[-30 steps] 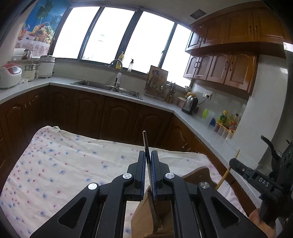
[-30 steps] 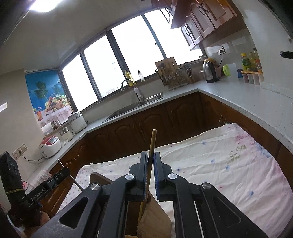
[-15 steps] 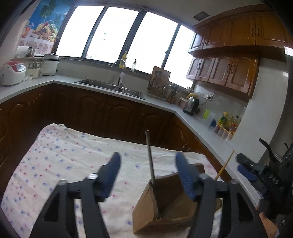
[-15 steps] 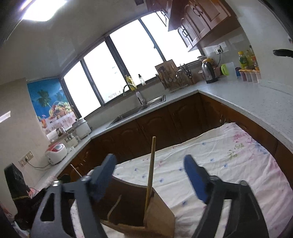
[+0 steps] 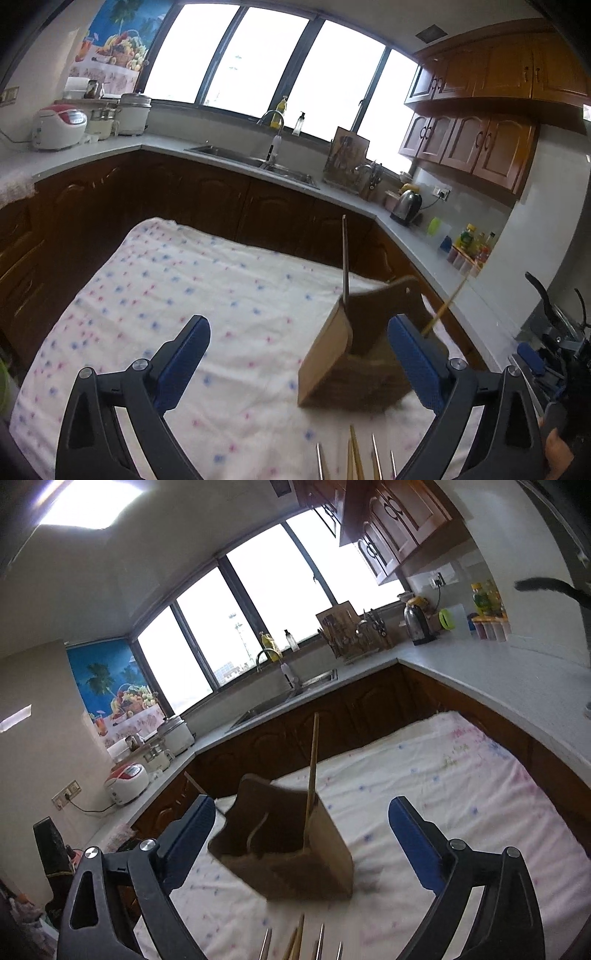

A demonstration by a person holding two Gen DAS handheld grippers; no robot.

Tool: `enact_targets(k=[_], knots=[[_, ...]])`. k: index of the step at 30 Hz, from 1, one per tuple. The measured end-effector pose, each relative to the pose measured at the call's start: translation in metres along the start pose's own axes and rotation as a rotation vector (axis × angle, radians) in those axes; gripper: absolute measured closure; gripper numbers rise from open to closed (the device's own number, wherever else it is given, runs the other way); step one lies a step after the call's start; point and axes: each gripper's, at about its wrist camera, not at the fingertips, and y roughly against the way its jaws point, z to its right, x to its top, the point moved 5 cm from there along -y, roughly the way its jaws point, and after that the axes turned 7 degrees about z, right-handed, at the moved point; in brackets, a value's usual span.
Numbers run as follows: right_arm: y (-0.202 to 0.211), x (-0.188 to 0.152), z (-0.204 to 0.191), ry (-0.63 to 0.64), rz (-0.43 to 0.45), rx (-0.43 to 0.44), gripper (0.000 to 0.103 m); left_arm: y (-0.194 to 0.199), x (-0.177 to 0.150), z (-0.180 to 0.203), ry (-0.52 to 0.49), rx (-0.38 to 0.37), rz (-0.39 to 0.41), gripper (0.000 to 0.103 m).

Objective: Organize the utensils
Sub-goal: 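Open the left tool while the right tool opens, releasing both chopsticks into the holder, then move both open tools back down to the remaining chopsticks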

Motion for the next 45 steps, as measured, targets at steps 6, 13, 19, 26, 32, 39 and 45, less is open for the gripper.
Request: enact_targets(k=[6, 13, 19, 26, 32, 39, 45], knots=[[0.025, -0.024, -0.001, 0.004, -0.049, -0.014, 0.007, 0.033, -0.009, -0.006, 0.003, 0.001, -0.033, 0.005], [0.046, -0.047, 0.001, 0.013, -0.094, -0.038, 0.007, 0.066, -0.021, -0.011, 0.010, 0.015, -0.072, 0.005], [0.060, -0.063, 0.003, 0.040, -0.119, -0.058, 0.007, 0.086, -0.027, -0.013, 0.019, 0.028, -0.087, 0.005], [0.062, -0.077, 0.004, 0.068, -0.159, -0.073, 0.007, 0.094, -0.036, -0.006, -0.004, 0.047, -0.127, 0.005], [0.054, -0.084, 0.006, 0.078, -0.195, -0.073, 0.007, 0.083, -0.042, 0.008, -0.061, 0.058, -0.186, 0.006], [0.045, -0.093, 0.011, 0.081, -0.231, -0.082, 0.014, 0.065, -0.053, 0.021, -0.143, 0.067, -0.279, 0.007], [0.031, -0.106, 0.019, 0.078, -0.291, -0.101, 0.044, 0.044, -0.064, 0.036, -0.190, 0.052, -0.341, 0.025]])
